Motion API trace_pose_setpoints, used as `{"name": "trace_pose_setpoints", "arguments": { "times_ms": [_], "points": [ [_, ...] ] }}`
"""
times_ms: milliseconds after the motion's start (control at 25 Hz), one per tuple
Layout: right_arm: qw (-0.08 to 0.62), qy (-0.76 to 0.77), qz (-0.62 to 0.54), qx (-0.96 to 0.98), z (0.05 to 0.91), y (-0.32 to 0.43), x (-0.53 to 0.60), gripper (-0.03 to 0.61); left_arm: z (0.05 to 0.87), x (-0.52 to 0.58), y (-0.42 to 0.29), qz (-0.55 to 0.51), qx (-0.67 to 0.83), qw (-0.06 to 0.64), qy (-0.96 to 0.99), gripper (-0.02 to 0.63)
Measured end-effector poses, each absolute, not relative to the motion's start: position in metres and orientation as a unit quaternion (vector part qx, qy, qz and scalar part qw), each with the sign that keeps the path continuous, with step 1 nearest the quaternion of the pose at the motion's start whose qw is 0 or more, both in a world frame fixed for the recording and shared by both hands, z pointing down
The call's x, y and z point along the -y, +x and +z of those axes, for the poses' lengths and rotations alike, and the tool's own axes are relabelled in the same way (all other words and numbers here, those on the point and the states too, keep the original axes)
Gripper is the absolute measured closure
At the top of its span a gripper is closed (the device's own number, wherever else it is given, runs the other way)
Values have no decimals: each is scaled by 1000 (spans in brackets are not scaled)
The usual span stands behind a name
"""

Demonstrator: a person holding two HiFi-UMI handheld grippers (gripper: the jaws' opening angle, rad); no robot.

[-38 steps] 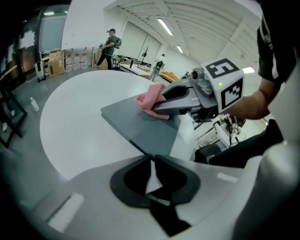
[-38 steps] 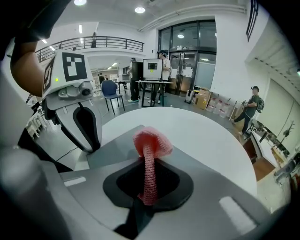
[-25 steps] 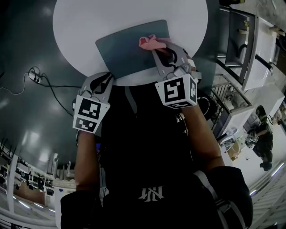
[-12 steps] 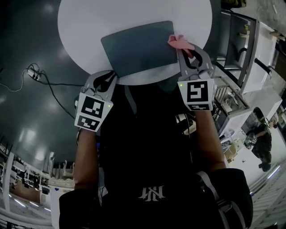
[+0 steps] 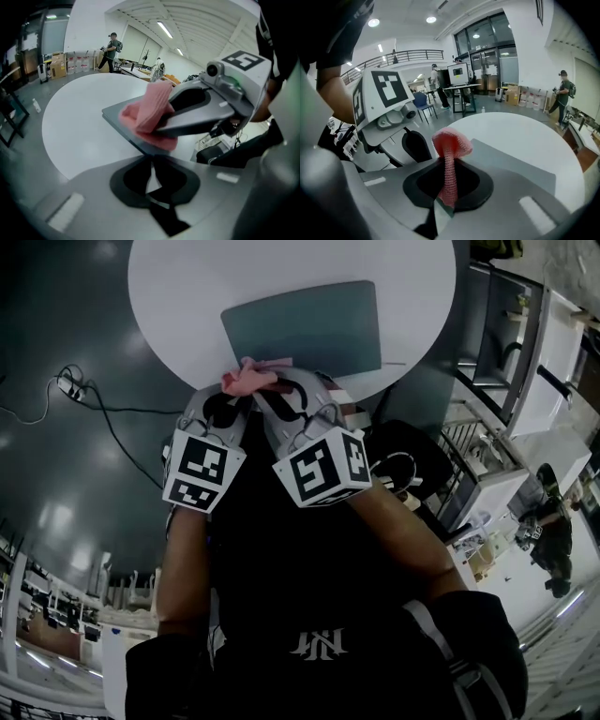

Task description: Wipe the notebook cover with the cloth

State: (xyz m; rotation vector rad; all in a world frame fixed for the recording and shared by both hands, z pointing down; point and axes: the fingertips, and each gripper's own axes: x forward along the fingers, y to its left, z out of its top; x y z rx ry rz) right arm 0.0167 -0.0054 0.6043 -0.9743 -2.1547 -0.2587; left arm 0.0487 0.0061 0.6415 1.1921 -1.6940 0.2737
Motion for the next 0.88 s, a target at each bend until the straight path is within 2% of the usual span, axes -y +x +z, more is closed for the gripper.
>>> {"name": "trace_pose_setpoints", "arguments": {
  "times_ms": [160,880],
  "points": [
    [390,-391,-106,827,623,19,-16,549,643,-6,51,112,702,500,494,607],
    [395,-361,-130,835,631,17,24,549,643,-7,50,121,701,504,491,603]
  ]
}}
